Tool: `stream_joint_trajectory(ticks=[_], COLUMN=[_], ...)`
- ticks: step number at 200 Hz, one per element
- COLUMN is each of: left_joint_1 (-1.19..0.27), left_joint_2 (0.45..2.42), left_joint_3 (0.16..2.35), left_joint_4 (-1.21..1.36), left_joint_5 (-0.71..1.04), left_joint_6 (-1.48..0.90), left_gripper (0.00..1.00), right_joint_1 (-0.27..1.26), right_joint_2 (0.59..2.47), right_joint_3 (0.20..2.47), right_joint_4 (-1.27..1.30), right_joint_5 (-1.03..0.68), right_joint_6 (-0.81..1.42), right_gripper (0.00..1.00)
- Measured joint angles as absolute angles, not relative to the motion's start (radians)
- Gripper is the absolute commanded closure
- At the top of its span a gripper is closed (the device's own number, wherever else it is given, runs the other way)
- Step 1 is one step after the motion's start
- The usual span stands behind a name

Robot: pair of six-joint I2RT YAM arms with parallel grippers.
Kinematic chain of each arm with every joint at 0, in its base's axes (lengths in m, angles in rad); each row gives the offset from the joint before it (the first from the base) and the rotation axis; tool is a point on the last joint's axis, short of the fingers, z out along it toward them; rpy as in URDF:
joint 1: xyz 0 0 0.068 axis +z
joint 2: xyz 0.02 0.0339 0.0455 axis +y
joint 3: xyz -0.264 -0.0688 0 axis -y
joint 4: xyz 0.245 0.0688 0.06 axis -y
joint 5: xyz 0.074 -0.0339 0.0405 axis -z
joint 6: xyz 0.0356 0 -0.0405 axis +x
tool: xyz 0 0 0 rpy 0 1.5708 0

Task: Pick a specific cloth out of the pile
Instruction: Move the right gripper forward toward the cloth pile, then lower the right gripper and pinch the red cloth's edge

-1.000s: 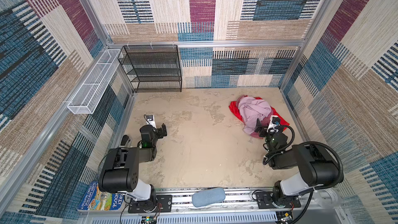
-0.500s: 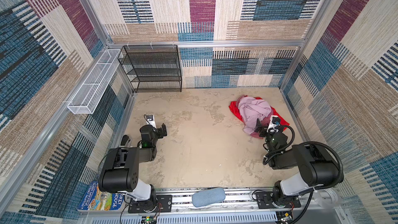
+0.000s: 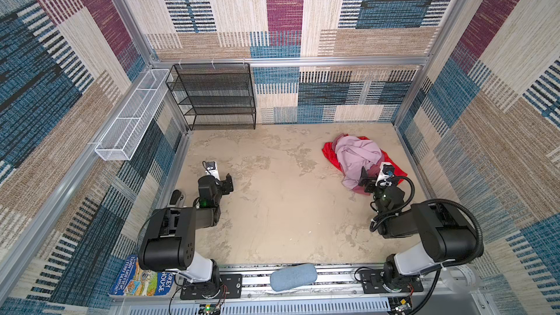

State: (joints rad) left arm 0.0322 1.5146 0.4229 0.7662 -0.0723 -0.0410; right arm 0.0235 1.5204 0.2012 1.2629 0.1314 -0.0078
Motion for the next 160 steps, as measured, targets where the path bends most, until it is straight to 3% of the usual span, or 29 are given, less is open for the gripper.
stream_joint_trajectory(ticks=[24, 65, 121, 160], left_joint_1=[0.025, -0.074, -0.175, -0.179], left_joint_2=[1.419, 1.293, 1.259, 1.285], left_joint_3=[0.506, 0.612, 0.728, 0.808], left_joint_4=[0.627, 0.382, 0.178, 0.041], left_joint_5=[-0.073, -0.083, -0.065, -0.048], left_joint_6=[-0.042, -0.070, -0.215, -0.318], left_gripper=[0.34, 0.35, 0.37, 0.38], right_joint_1=[0.027, 0.080, 0.333, 0.383], right_joint_2=[1.393, 1.260, 1.488, 1.723], right_joint_3=[0.329, 0.594, 0.953, 1.142], right_joint_4=[1.053, 0.683, 0.224, 0.046], right_joint_5=[0.145, 0.150, 0.122, 0.116], right_joint_6=[0.004, 0.078, 0.096, 0.123], right_gripper=[0.21, 0.26, 0.39, 0.48])
